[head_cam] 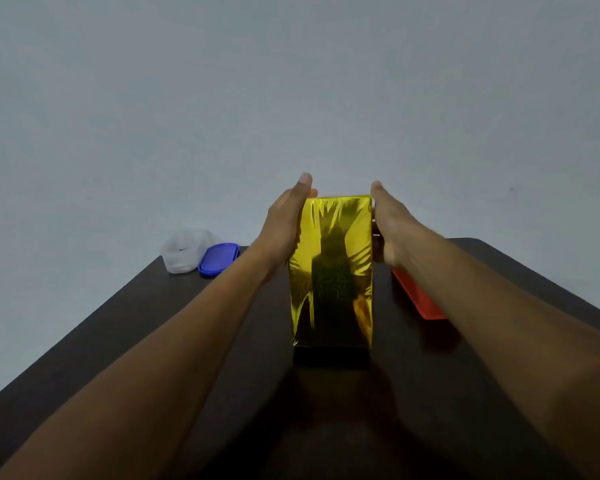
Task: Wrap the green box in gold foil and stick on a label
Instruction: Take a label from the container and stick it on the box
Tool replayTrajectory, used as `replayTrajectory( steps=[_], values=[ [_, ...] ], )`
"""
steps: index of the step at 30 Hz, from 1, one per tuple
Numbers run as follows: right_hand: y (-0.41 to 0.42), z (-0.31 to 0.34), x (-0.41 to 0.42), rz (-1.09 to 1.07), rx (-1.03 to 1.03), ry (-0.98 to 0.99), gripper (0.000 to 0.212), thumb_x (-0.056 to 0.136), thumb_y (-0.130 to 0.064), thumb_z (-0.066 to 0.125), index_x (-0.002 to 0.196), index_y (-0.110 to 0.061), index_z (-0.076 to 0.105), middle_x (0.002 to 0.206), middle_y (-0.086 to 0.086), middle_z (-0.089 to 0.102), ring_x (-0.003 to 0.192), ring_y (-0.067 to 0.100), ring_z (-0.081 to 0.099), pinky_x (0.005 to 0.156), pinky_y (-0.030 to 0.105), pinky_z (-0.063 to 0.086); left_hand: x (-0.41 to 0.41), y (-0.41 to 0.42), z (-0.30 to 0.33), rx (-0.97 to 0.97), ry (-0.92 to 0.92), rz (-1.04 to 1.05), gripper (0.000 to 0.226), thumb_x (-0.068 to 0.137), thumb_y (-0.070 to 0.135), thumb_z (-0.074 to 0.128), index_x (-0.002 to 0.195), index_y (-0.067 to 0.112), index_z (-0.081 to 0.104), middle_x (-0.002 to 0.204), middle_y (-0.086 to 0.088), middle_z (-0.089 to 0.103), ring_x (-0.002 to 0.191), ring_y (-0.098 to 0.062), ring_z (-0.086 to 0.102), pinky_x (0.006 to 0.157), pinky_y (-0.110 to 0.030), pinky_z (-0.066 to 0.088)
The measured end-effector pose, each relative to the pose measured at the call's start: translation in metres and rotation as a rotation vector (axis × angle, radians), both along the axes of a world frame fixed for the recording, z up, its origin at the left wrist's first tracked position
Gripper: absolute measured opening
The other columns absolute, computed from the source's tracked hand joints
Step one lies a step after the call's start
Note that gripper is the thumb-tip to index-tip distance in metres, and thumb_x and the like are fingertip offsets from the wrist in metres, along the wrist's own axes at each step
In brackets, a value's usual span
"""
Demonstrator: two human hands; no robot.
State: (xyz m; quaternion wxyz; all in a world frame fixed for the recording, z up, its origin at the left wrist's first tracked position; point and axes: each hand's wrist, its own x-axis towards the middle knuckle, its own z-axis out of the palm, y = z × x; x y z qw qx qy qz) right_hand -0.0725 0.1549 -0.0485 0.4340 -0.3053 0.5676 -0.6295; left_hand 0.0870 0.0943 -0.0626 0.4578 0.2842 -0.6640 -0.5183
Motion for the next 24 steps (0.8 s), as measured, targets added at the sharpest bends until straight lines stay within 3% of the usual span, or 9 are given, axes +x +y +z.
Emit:
replayTrajectory(
  steps=[3, 5, 8, 9, 12, 16, 19, 21, 24],
  values=[
    [-0.008, -0.001, -0.002, 0.016, 0.074, -0.014, 0.065, 0.098, -0.071, 0.029, 0.108, -0.013, 0.056, 0.066, 0.004, 0.063, 0.046, 0.015, 0.055, 0.049, 0.021, 0.041, 0.002, -0.016, 0.008, 0.273, -0.015, -0.022, 0.08, 0.092, 0.08, 0.027, 0.119, 0.018, 0.07, 0.109, -0.012, 0.076, 0.099, -0.031, 0.073, 0.087, -0.044, 0.059],
    [-0.013, -0.01, -0.006, -0.001, 0.119, 0.081, 0.071, 0.099, -0.07, 0.031, 0.133, -0.012, 0.052, 0.099, 0.009, 0.064, 0.078, 0.021, 0.062, 0.06, 0.029, 0.048, 0.004, -0.029, 0.0, 0.417, -0.061, 0.027, 0.094, 0.082, 0.091, 0.024, 0.122, 0.017, 0.065, 0.115, -0.012, 0.071, 0.11, -0.031, 0.067, 0.089, -0.044, 0.055],
    [-0.019, -0.028, -0.013, 0.007, 0.18, 0.188, 0.073, 0.099, -0.066, 0.04, 0.148, -0.012, 0.043, 0.127, 0.012, 0.056, 0.109, 0.028, 0.056, 0.088, 0.042, 0.053, 0.01, -0.044, -0.026, 0.472, -0.128, 0.127, 0.111, 0.076, 0.096, 0.024, 0.156, 0.019, 0.035, 0.159, -0.011, 0.037, 0.145, -0.036, 0.035, 0.115, -0.059, 0.032],
    [-0.02, -0.034, -0.014, 0.062, 0.213, 0.203, 0.071, 0.099, -0.064, 0.044, 0.146, -0.011, 0.044, 0.129, 0.013, 0.056, 0.109, 0.027, 0.057, 0.088, 0.042, 0.053, 0.011, -0.046, -0.035, 0.447, -0.144, 0.115, 0.107, 0.08, 0.093, 0.023, 0.158, 0.02, 0.031, 0.163, -0.009, 0.031, 0.148, -0.036, 0.03, 0.118, -0.06, 0.027],
    [-0.024, -0.053, -0.011, 0.269, 0.26, 0.321, 0.047, 0.097, -0.047, 0.061, 0.126, -0.011, 0.056, 0.118, 0.01, 0.065, 0.101, 0.021, 0.064, 0.073, 0.035, 0.052, 0.009, -0.043, -0.053, 0.313, -0.292, 0.031, 0.084, 0.094, 0.078, 0.027, 0.147, 0.018, 0.05, 0.146, -0.003, 0.05, 0.133, -0.026, 0.046, 0.118, -0.049, 0.031],
    [-0.031, -0.061, -0.015, 0.372, 0.176, 0.386, 0.052, 0.092, -0.021, 0.073, 0.139, -0.012, 0.052, 0.127, 0.008, 0.061, 0.115, 0.021, 0.058, 0.096, 0.036, 0.051, 0.011, -0.059, -0.061, 0.028, -0.514, 0.221, 0.016, 0.103, 0.031, 0.053, 0.1, 0.02, 0.064, 0.113, -0.005, 0.067, 0.11, -0.021, 0.061, 0.098, -0.035, 0.045],
    [-0.031, -0.059, -0.023, 0.301, 0.212, 0.652, 0.056, 0.089, -0.037, 0.075, 0.137, -0.015, 0.055, 0.124, 0.004, 0.058, 0.109, 0.019, 0.056, 0.08, 0.03, 0.049, 0.017, -0.075, -0.062, -0.067, -0.678, 0.338, 0.018, 0.102, 0.026, 0.053, 0.106, 0.02, 0.069, 0.123, -0.005, 0.068, 0.117, -0.026, 0.061, 0.1, -0.043, 0.051],
    [-0.033, -0.058, -0.031, 0.158, 0.252, 0.891, 0.058, 0.086, -0.052, 0.074, 0.126, -0.011, 0.065, 0.121, 0.006, 0.06, 0.11, 0.024, 0.058, 0.087, 0.037, 0.051, 0.02, -0.074, -0.059, -0.253, -0.847, 0.421, 0.039, 0.1, 0.023, 0.051, 0.139, 0.023, 0.056, 0.148, -0.005, 0.051, 0.133, -0.03, 0.049, 0.107, -0.048, 0.045],
    [-0.033, -0.056, -0.034, 0.019, 0.299, 1.16, 0.06, 0.085, -0.063, 0.067, 0.111, -0.008, 0.071, 0.114, 0.009, 0.069, 0.103, 0.027, 0.064, 0.091, 0.043, 0.055, 0.022, -0.066, -0.054, -0.44, -0.945, 0.362, 0.04, 0.101, 0.021, 0.043, 0.138, 0.025, 0.059, 0.147, -0.005, 0.053, 0.127, -0.027, 0.051, 0.102, -0.045, 0.045]
  ],
)
